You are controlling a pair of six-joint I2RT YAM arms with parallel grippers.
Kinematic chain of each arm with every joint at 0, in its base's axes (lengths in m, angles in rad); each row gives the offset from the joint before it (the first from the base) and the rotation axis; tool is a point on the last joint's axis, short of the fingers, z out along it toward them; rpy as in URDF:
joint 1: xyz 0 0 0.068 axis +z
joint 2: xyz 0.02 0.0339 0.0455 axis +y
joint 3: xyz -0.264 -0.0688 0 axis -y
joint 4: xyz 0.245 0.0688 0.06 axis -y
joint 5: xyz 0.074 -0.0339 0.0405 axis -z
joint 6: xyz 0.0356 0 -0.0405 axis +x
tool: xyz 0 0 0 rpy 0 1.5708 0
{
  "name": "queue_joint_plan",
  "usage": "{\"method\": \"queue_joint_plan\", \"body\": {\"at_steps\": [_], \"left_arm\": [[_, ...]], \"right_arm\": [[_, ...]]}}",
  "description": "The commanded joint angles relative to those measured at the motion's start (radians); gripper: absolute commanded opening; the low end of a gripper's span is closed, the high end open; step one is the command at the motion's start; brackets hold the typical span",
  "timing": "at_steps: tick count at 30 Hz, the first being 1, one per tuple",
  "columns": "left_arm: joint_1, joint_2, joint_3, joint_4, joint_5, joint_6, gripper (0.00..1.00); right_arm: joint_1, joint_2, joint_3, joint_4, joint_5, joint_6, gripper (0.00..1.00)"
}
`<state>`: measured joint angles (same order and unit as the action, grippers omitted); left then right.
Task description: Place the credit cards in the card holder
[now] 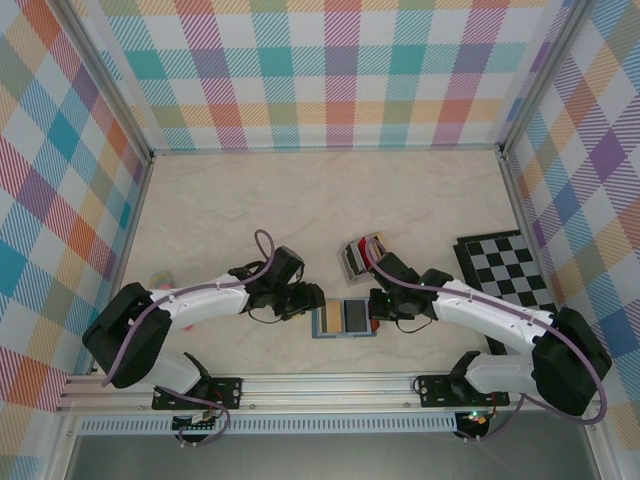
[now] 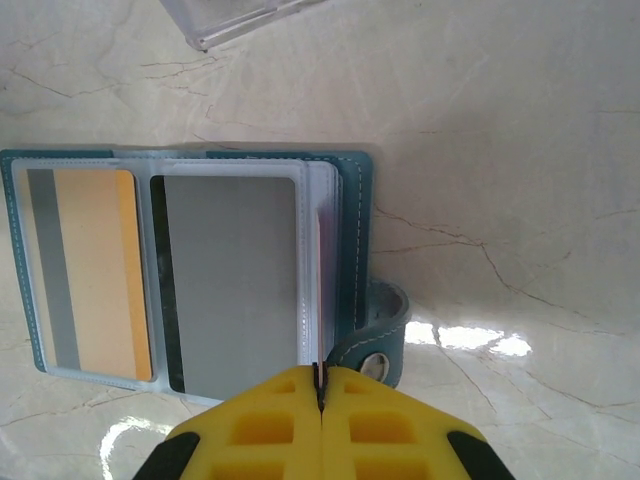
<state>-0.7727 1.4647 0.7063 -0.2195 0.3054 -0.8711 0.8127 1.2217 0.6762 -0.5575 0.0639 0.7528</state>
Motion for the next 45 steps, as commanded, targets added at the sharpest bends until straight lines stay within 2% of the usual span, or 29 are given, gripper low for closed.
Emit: {"method": "queue_joint_plan", "body": {"at_steps": [1, 10, 18, 23, 27, 32, 37, 41, 45], "left_arm": [[-0.017, 0.022, -0.023, 0.028, 0.005, -0.001, 0.56], [-0.033, 0.083, -0.059, 0.09, 0.013, -0.025, 0.48], [-0.043, 0.111, -0.043, 0.097, 0.014, -0.025, 0.43], [-0.048, 0.108, -0.037, 0.1, 0.011, -0.026, 0.41], [-0.05, 0.079, -0.042, 0.091, -0.012, -0.031, 0.41], [-0.051, -0.009, -0.045, 0.039, -0.085, -0.038, 0.48], [-0.053, -0.108, -0.042, 0.032, -0.118, -0.043, 0.62], [-0.06, -0.154, -0.025, 0.048, -0.099, -0.027, 0.69], [-0.064, -0.138, -0.012, 0.083, -0.048, -0.01, 0.7]], "right_arm": [[0.005, -0.004, -0.016, 0.01, 0.002, 0.005, 0.04], [0.005, -0.005, -0.05, 0.095, -0.042, -0.018, 0.05], [0.005, -0.073, 0.023, 0.018, -0.032, -0.05, 0.06], [0.005, -0.076, 0.031, 0.105, -0.155, -0.053, 0.08], [0.006, -0.055, 0.03, 0.144, -0.173, -0.029, 0.08], [0.005, -0.038, 0.039, 0.165, -0.196, -0.032, 0.08], [0.006, -0.034, 0.032, 0.199, -0.223, -0.035, 0.08], [0.007, -0.021, 0.039, 0.193, -0.22, -0.035, 0.08], [0.006, -0.003, 0.041, 0.189, -0.213, -0.027, 0.08]]}}
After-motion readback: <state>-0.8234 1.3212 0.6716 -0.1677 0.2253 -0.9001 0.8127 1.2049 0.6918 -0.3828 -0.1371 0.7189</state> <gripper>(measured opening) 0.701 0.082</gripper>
